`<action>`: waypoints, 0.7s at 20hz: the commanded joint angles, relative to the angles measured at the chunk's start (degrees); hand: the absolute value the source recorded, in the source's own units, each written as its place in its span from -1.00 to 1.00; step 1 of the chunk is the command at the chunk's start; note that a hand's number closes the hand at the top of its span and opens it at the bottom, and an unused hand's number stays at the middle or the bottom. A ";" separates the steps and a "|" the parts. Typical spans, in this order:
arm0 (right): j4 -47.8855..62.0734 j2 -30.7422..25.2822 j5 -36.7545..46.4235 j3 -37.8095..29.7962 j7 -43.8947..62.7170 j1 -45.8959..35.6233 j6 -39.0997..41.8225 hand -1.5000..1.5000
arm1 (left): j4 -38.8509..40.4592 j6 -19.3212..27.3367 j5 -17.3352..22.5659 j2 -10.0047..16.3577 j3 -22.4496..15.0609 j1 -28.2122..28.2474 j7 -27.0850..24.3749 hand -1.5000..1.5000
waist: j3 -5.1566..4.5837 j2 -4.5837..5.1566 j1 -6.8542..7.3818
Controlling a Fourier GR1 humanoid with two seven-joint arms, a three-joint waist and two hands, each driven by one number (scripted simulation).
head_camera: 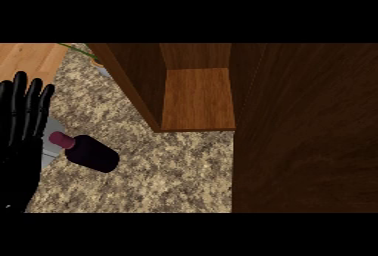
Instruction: Pick up the wine, place it into the cabinet and close the cabinet
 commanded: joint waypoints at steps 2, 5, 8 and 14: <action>0.02 1.39 -1.88 -1.38 -3.77 4.95 -0.02 -1.00 | 0.35 -9.31 9.02 5.36 2.07 -0.87 -1.06 -1.00 | -3.01 0.65 -0.24; -4.08 1.54 0.52 1.03 0.95 7.44 -0.99 -1.00 | 4.76 -21.05 21.11 9.75 4.08 0.19 -5.43 -1.00 | -3.31 0.52 -1.15; -3.97 2.89 -6.23 6.89 6.64 8.50 3.60 -1.00 | 8.92 -27.15 30.36 10.10 0.09 3.28 0.75 -1.00 | -3.29 0.76 -0.67; -16.85 2.96 -4.96 12.46 15.75 13.92 1.65 -1.00 | 10.28 -33.97 53.00 23.64 10.19 1.52 10.97 -1.00 | -3.08 0.34 0.05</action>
